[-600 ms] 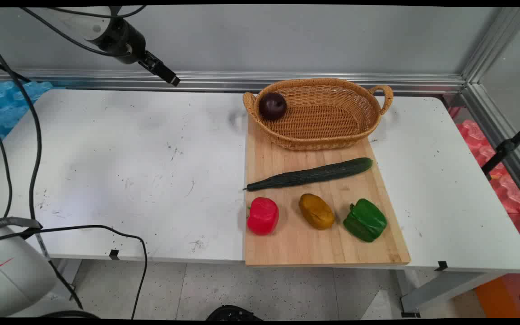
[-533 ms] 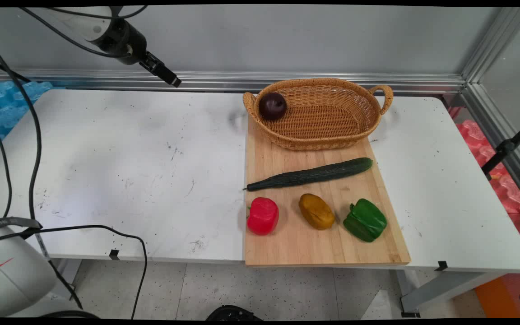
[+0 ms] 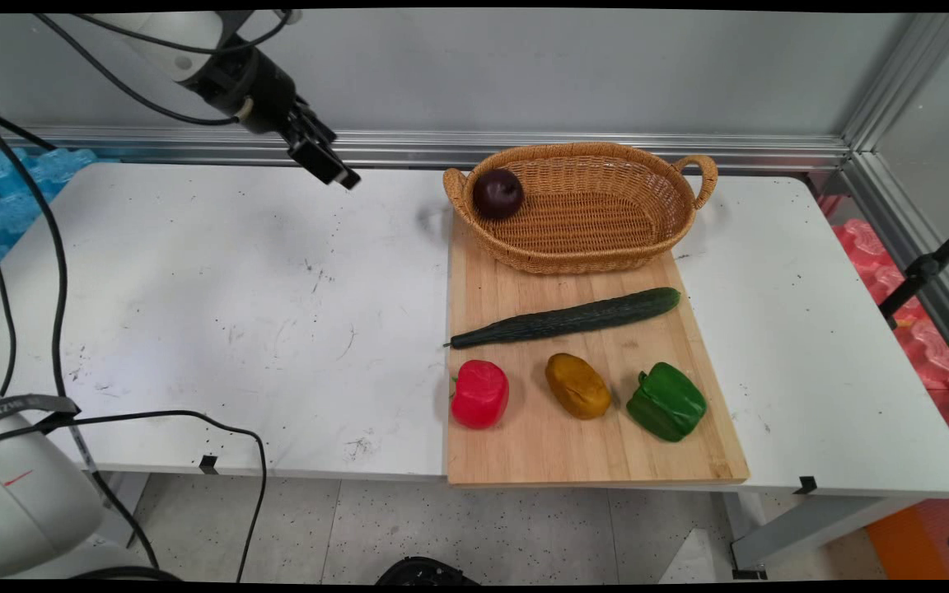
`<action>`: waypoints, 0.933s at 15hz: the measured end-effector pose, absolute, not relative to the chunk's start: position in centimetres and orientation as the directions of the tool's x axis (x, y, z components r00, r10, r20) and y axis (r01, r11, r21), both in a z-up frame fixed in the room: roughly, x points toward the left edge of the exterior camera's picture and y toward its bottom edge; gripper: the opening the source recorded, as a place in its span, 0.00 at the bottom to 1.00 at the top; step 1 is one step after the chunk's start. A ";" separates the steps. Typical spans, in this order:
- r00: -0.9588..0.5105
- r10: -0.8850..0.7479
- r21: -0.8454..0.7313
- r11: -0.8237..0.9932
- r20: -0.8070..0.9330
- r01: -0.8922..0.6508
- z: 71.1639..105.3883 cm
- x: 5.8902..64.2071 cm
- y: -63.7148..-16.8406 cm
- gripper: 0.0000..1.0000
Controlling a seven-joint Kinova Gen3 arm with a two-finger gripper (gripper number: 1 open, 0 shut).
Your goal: Pick up the potato from the cutting board
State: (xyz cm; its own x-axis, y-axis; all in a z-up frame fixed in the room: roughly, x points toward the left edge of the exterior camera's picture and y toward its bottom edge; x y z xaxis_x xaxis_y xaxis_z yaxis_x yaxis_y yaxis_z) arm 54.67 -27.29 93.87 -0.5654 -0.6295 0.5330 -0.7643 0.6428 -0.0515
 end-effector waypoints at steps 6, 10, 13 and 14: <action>-0.696 -0.471 -0.030 0.817 0.542 -0.576 94.8 49.2 -26.6 1.00; -0.768 -0.333 -0.033 0.908 0.547 -0.418 95.0 45.8 -26.3 1.00; -0.804 -0.218 -0.039 0.957 0.553 -0.287 94.8 43.1 -26.4 1.00; -0.813 -0.176 -0.043 0.970 0.556 -0.239 94.6 42.1 -26.5 1.00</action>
